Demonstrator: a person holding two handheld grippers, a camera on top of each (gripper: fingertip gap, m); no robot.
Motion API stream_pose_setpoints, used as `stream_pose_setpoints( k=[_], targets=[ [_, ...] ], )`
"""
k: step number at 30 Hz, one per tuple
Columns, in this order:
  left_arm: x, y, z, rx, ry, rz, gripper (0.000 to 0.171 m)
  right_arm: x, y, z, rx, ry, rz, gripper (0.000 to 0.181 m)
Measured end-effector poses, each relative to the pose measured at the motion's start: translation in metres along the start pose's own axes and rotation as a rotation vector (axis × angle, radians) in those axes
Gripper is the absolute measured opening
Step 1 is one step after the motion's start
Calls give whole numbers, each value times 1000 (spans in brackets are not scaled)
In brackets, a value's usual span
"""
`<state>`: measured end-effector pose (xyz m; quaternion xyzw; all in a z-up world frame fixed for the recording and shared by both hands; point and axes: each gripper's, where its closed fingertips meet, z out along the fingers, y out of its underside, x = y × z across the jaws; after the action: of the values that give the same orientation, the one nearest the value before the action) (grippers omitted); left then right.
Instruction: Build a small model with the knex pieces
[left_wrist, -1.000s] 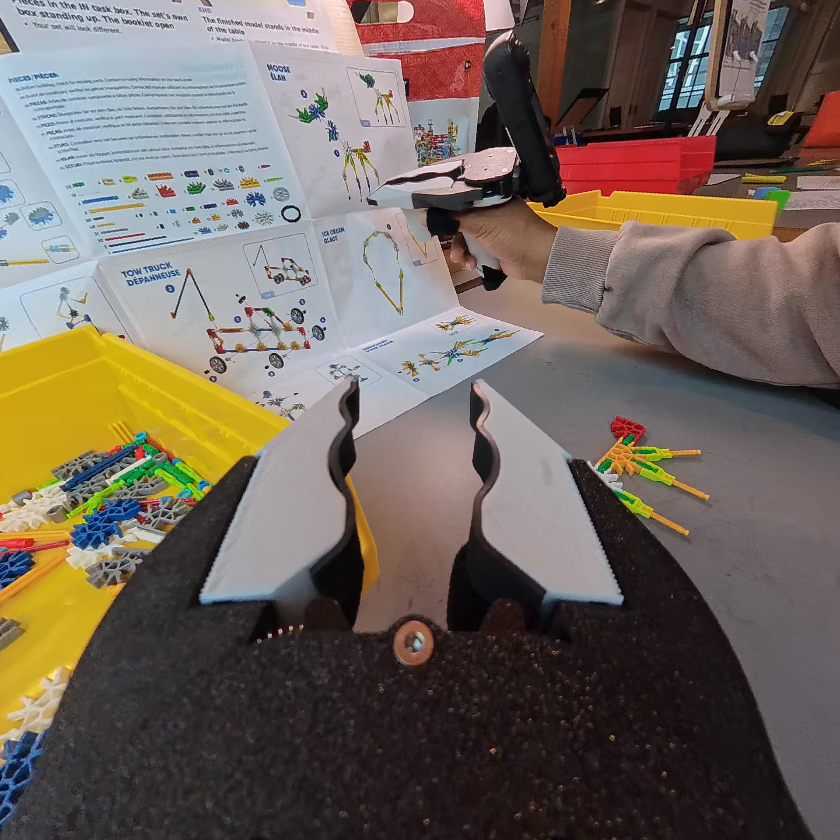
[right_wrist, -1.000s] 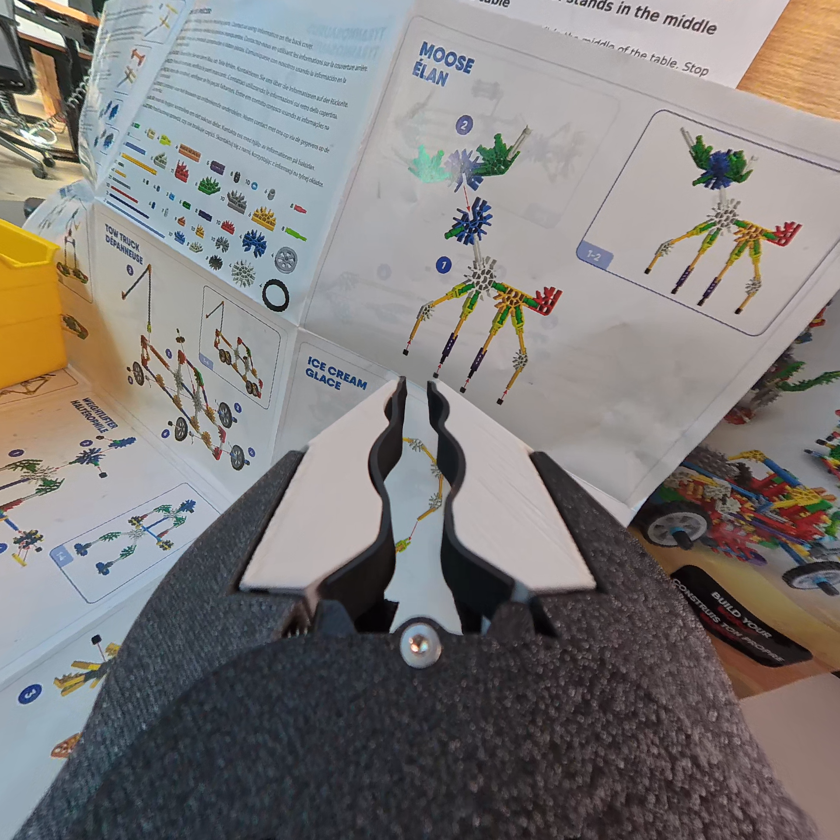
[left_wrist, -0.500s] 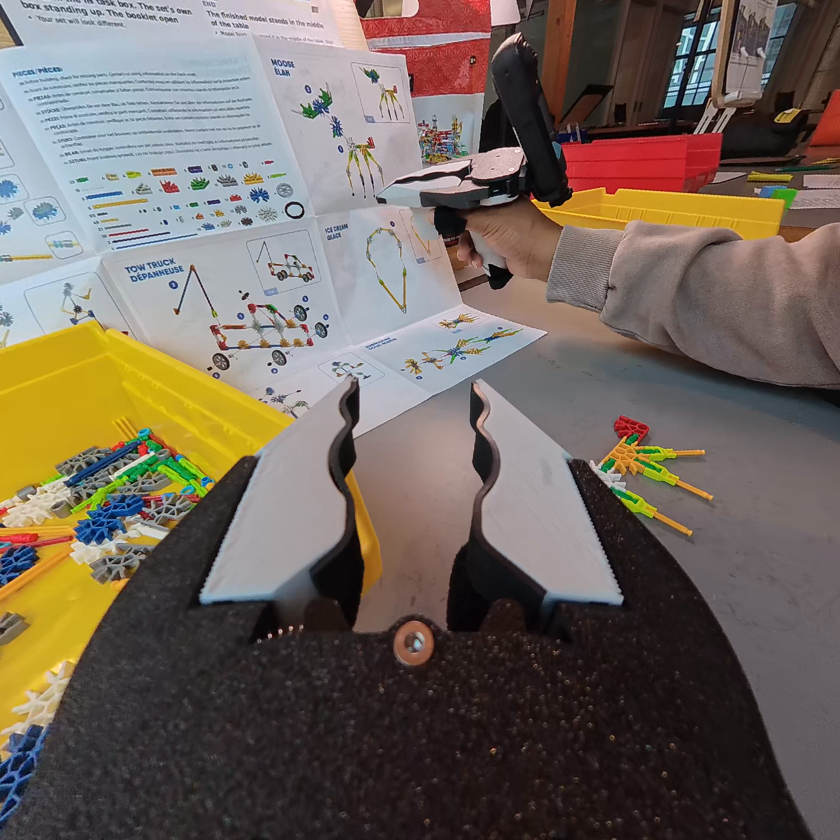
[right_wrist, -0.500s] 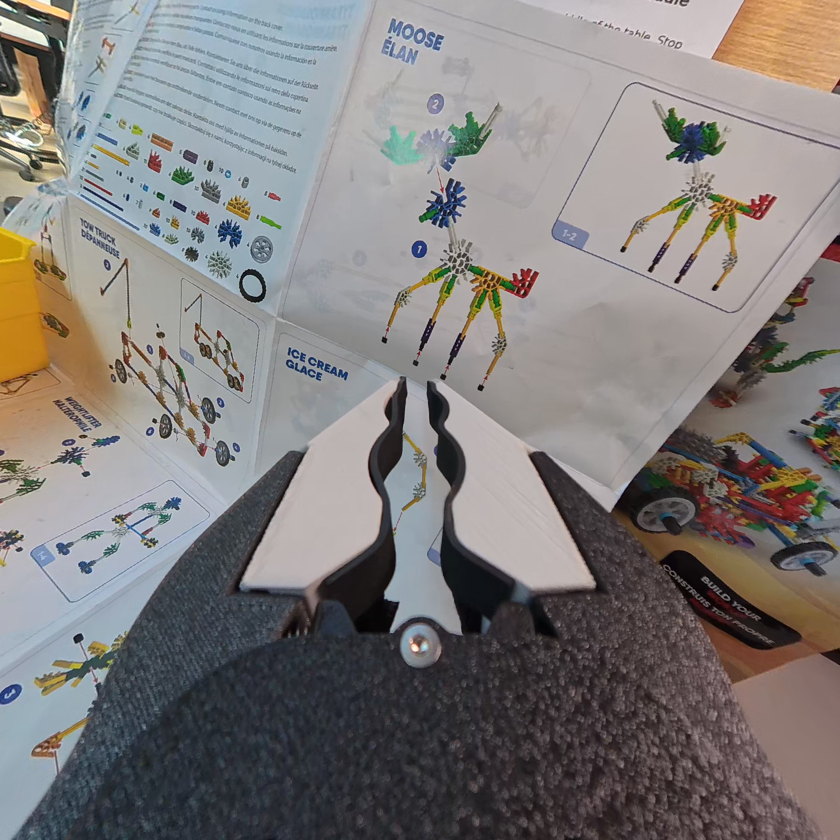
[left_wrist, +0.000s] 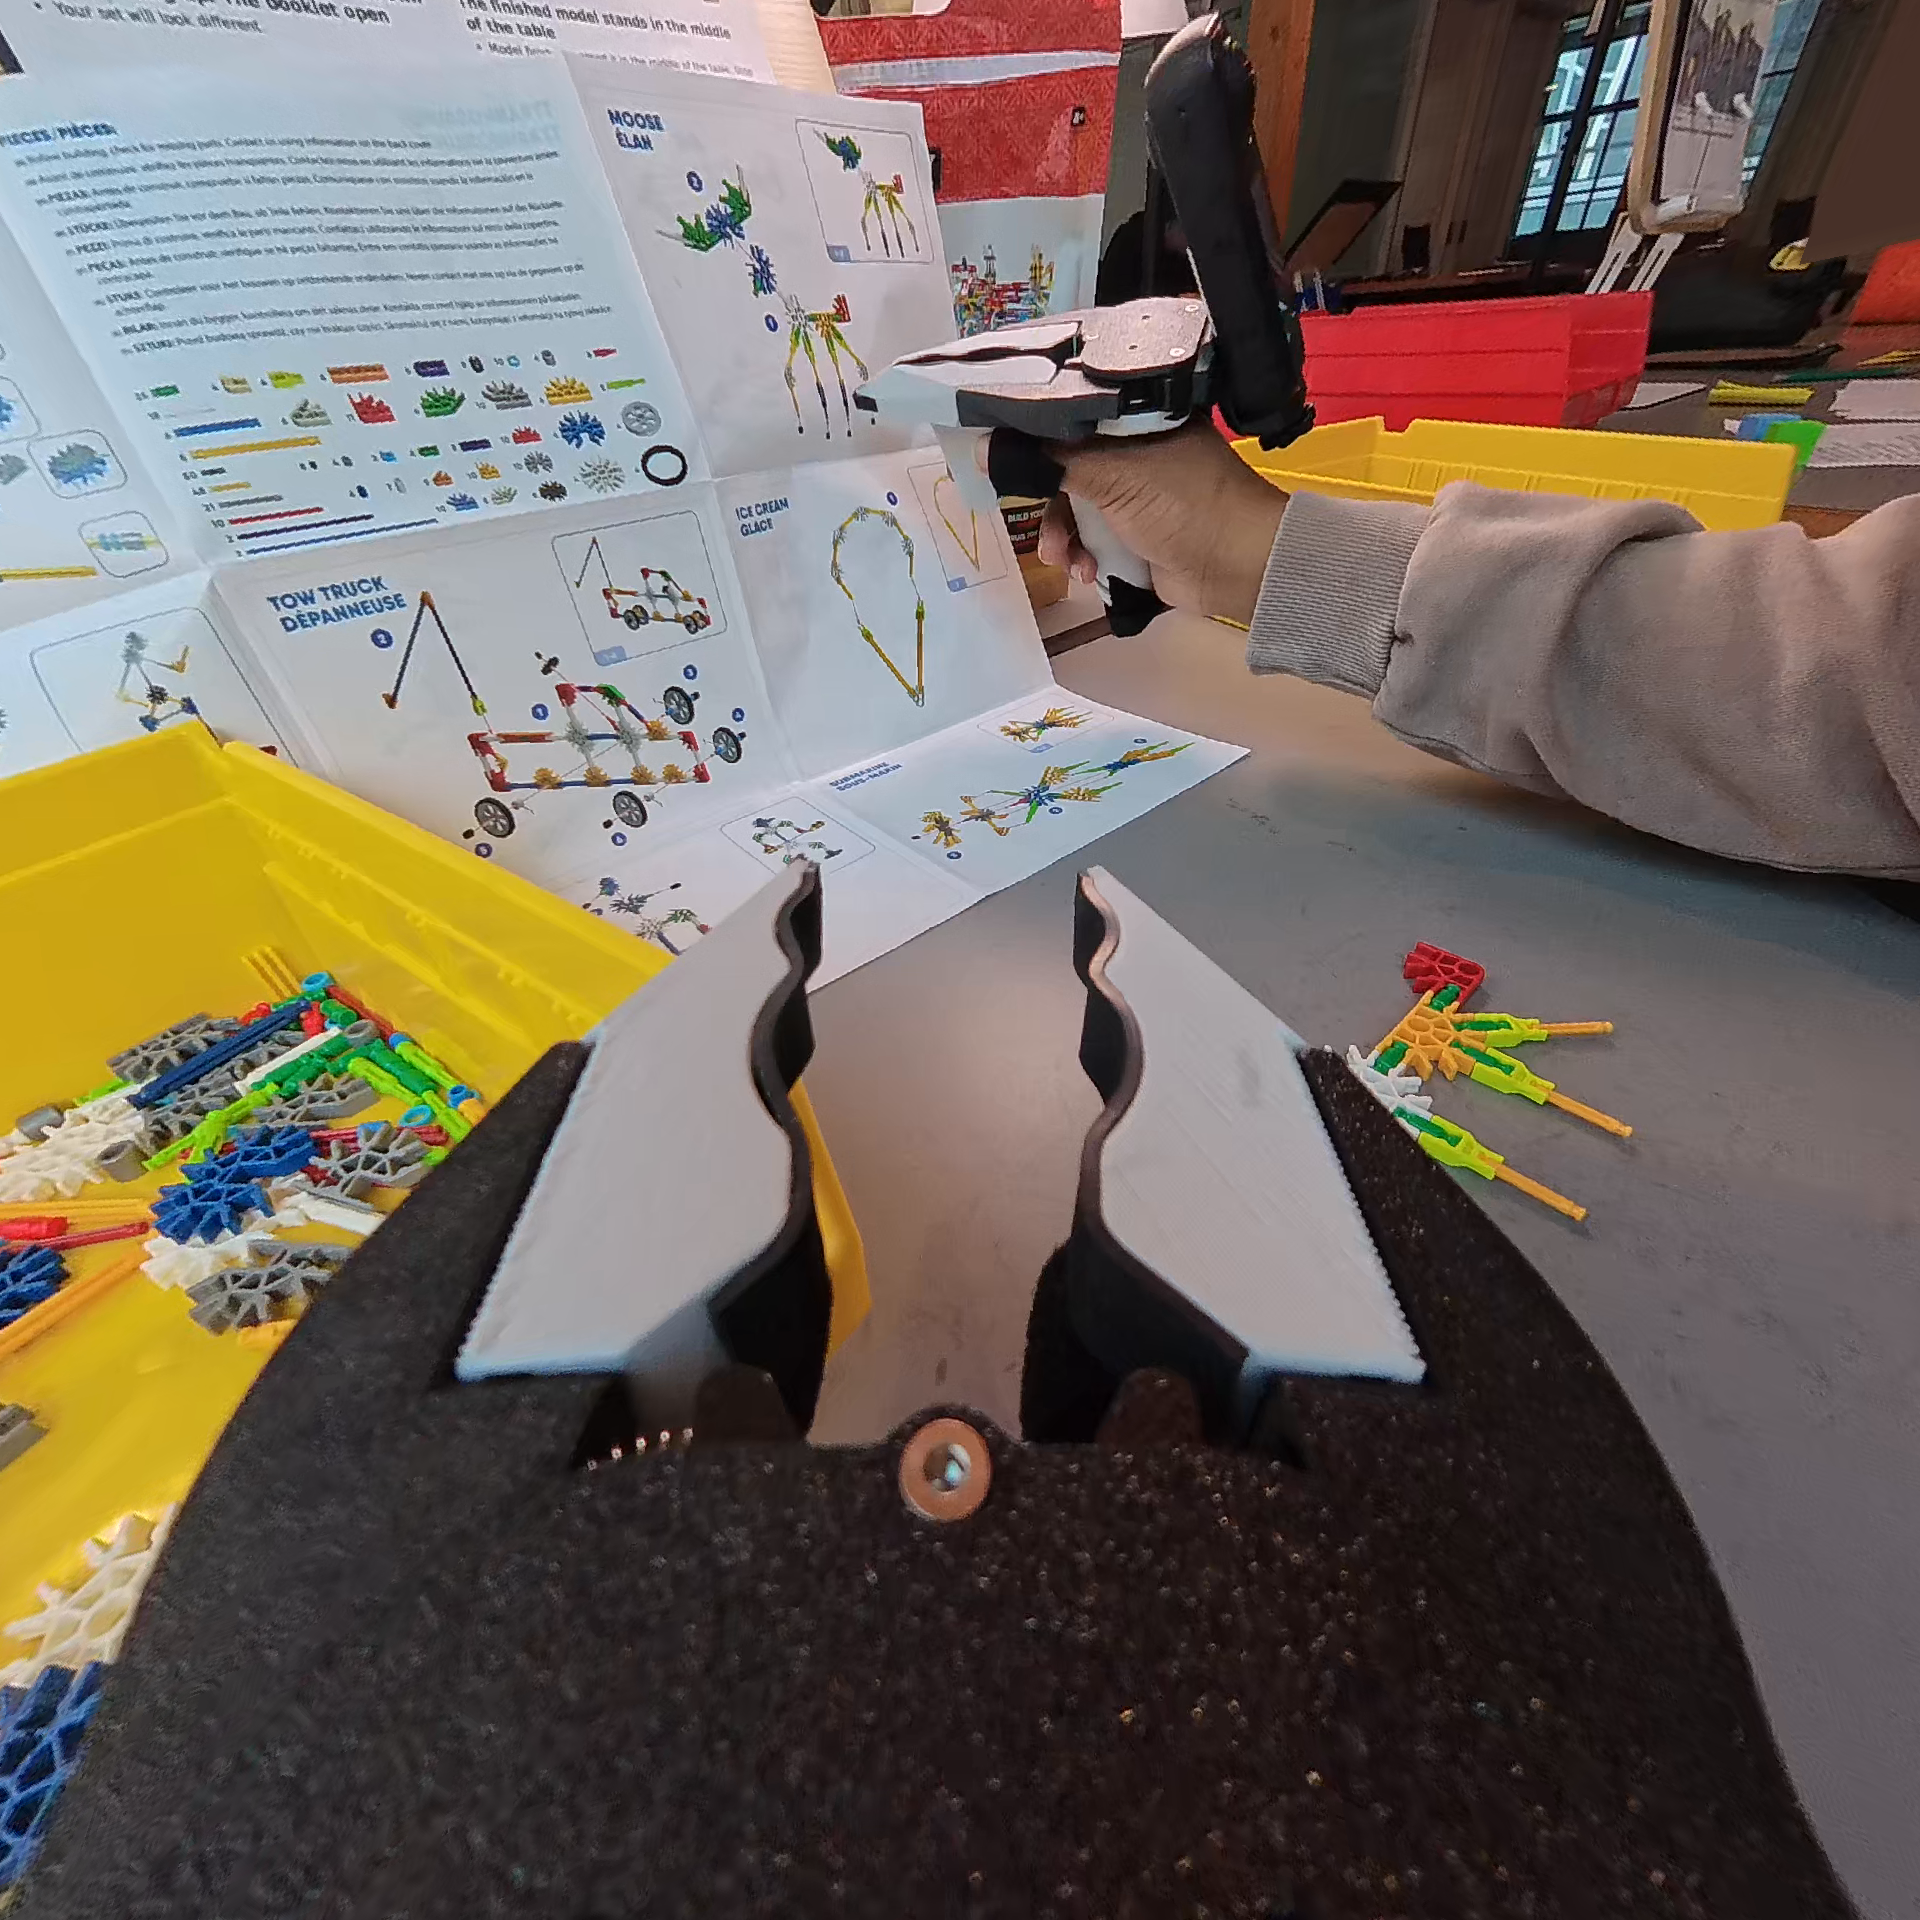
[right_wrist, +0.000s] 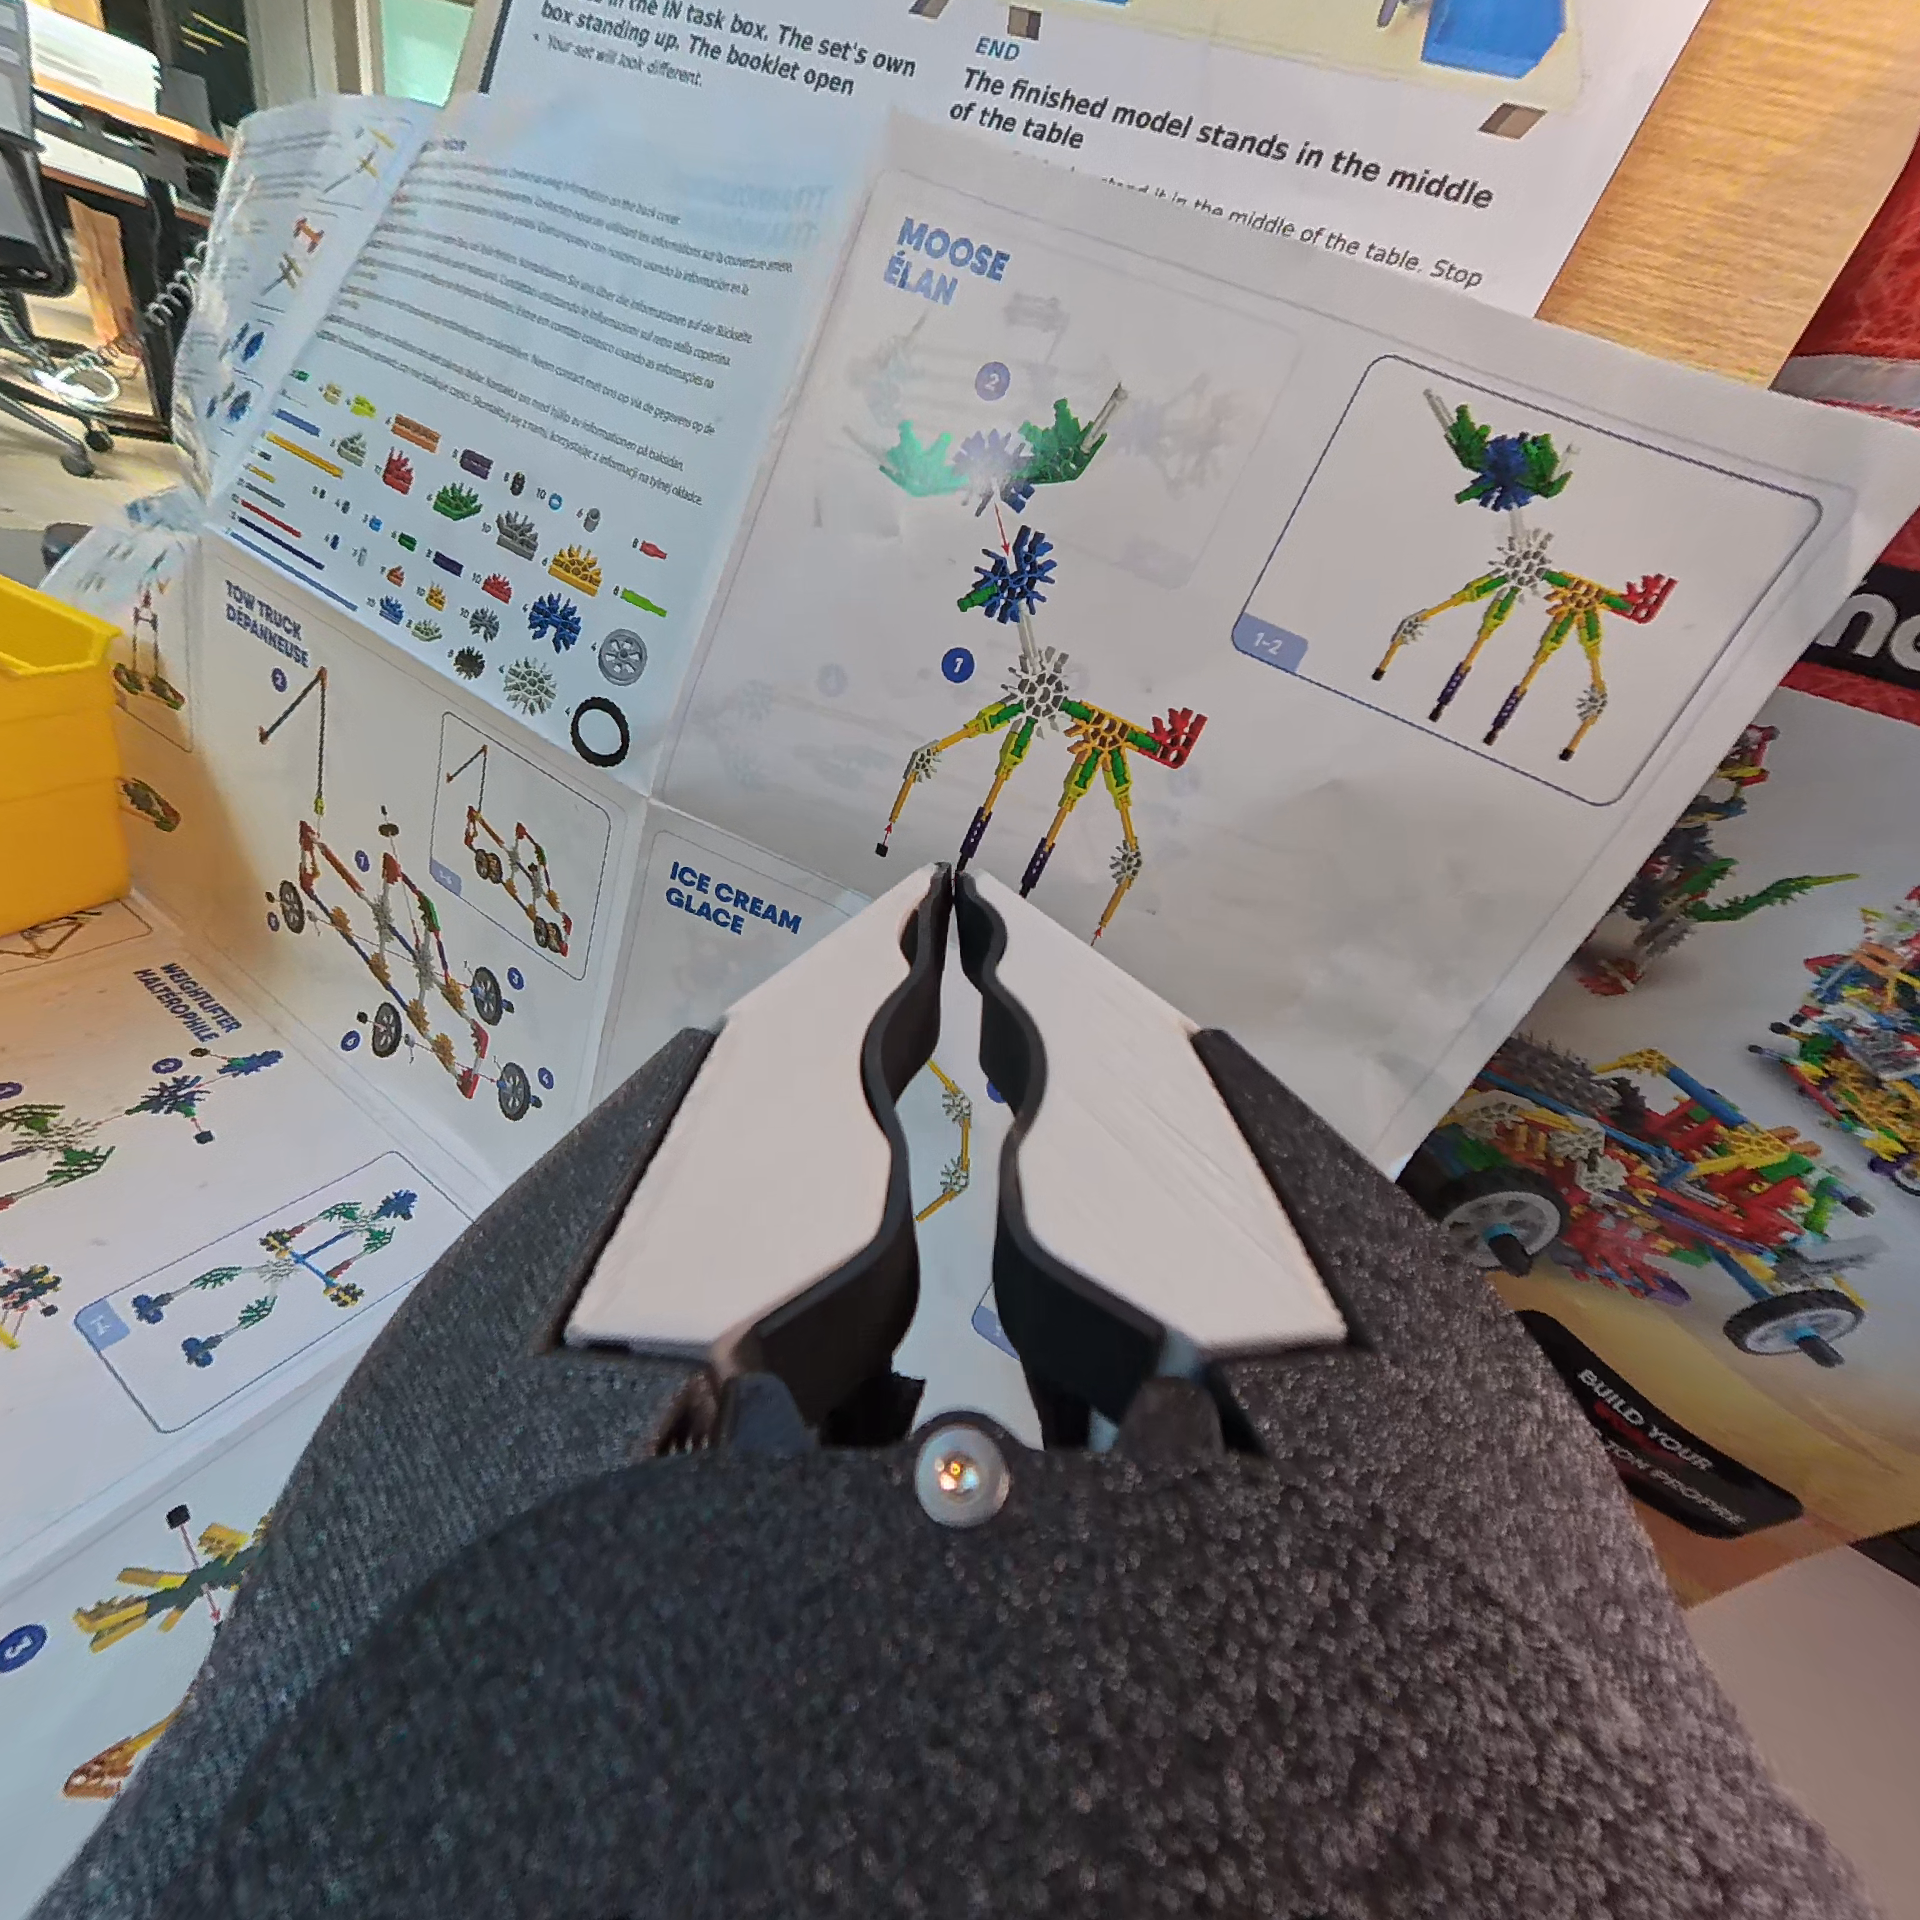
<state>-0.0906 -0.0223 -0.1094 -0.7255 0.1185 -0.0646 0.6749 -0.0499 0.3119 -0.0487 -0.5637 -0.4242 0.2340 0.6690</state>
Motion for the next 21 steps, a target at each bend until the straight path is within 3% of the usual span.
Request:
stream_pose_setpoints(
  k=[21],
  targets=[
    [-2,-1,-1,8,3,-19,48,-3,10,2,-22,-15,19,5]
  ],
)
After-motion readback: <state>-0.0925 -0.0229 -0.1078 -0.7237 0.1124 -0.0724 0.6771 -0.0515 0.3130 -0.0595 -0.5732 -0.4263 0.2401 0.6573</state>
